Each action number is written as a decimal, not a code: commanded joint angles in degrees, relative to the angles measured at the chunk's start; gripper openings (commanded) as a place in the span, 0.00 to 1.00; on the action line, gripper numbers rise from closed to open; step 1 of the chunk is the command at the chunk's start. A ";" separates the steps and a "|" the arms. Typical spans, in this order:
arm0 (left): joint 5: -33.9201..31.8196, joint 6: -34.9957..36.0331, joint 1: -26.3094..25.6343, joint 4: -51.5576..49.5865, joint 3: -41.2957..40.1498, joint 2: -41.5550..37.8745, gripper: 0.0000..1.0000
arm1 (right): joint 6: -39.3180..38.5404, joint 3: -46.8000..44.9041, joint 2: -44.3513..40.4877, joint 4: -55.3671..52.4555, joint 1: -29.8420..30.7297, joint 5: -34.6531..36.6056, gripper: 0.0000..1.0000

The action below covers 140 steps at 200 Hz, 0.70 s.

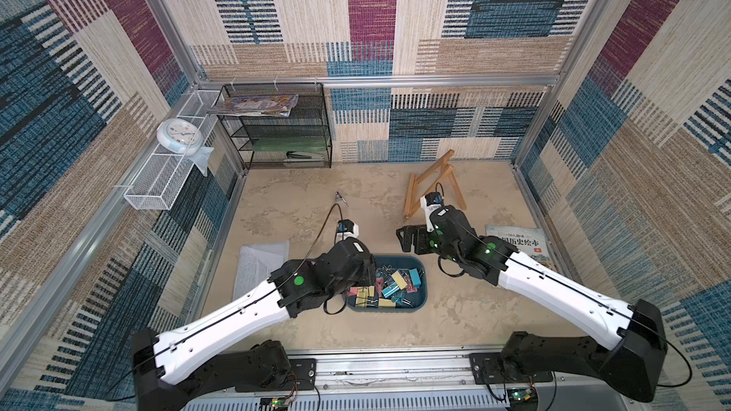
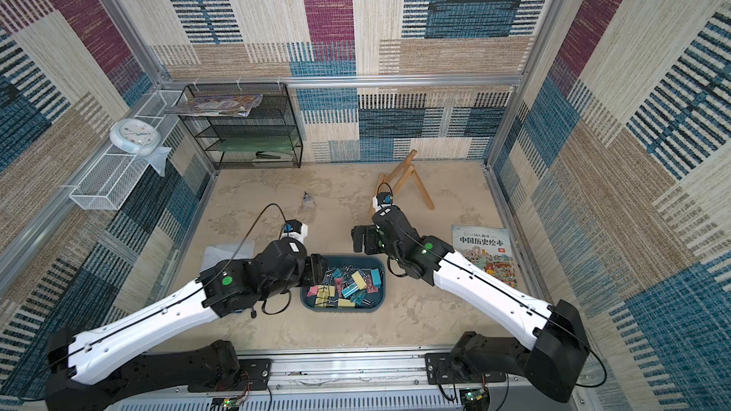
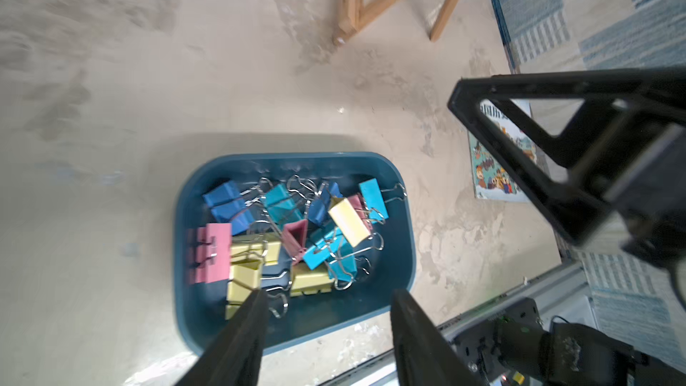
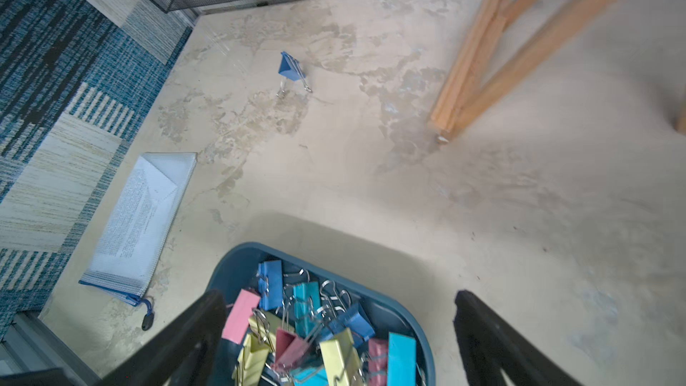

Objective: Put the binder clips in the storage box
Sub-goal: Pick up the binder clip at the center of the board.

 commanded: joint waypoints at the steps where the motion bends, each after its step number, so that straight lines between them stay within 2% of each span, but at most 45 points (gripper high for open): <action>1: -12.12 -0.40 0.17 -7.37 -2.02 -7.89 0.62 | -4.55 4.94 7.62 5.93 -0.05 -2.99 0.99; 22: -16.01 -1.14 0.44 -10.57 -4.54 -15.97 0.72 | -7.21 12.54 18.60 8.48 -0.14 -4.13 0.97; 58: -18.52 -1.40 0.79 -14.63 -6.79 -24.28 0.82 | -10.51 32.15 40.47 4.63 -0.59 -0.85 0.85; 97: -17.09 0.21 0.85 -14.44 -8.89 -25.46 0.90 | -11.86 54.10 60.28 -3.27 -1.45 -2.03 0.69; 127: -14.94 2.52 0.88 -11.81 -10.13 -24.28 1.00 | -14.32 63.28 68.88 -5.02 -1.94 -0.99 0.64; 140: -13.79 4.11 0.88 -10.22 -10.52 -23.76 0.99 | -15.40 65.72 71.35 -4.78 -1.98 -0.45 0.61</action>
